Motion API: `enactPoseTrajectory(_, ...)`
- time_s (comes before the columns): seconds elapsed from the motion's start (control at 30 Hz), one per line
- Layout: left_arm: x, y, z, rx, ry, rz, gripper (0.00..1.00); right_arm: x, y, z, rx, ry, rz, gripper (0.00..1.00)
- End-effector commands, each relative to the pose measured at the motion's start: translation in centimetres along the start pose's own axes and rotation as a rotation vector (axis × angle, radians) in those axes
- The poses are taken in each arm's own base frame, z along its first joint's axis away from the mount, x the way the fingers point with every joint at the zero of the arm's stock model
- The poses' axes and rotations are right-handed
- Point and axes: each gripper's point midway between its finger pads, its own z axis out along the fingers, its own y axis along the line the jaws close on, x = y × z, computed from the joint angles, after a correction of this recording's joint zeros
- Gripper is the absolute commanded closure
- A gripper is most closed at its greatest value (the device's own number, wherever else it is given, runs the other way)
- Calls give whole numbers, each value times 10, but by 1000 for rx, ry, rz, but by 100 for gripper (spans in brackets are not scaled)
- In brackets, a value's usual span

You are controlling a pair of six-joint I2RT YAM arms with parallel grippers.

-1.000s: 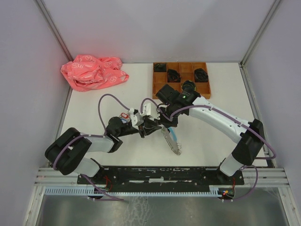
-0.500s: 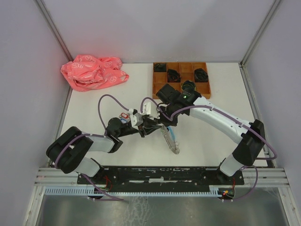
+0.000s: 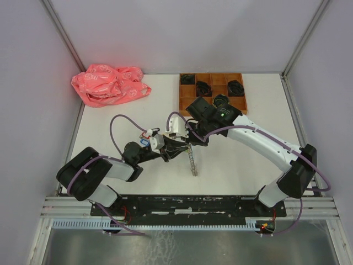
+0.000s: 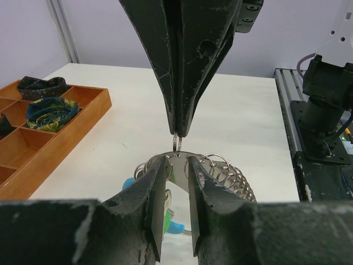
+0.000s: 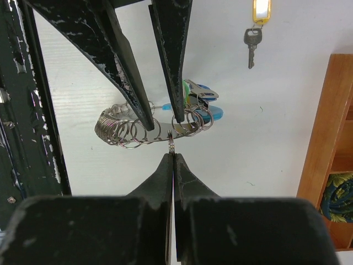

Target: Put the keys on the keyring

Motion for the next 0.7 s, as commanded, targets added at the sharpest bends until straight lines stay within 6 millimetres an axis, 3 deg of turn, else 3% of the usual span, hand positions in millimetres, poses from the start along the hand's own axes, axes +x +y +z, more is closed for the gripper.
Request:
enactPoseTrajectory(0.0, -29, -2, 9, 34, -100, 70, 70, -13, -3, -9, 28, -53, -41, 99)
enactPoseTrajectory(0.43, -23, -1, 17, 62, -87, 46, 72, -15, -2, -7, 11, -63, -46, 99)
enactPoseTrajectory(0.67, -25, -1, 18, 67, -91, 42, 77, -13, 1, -3, -6, -60, -51, 99)
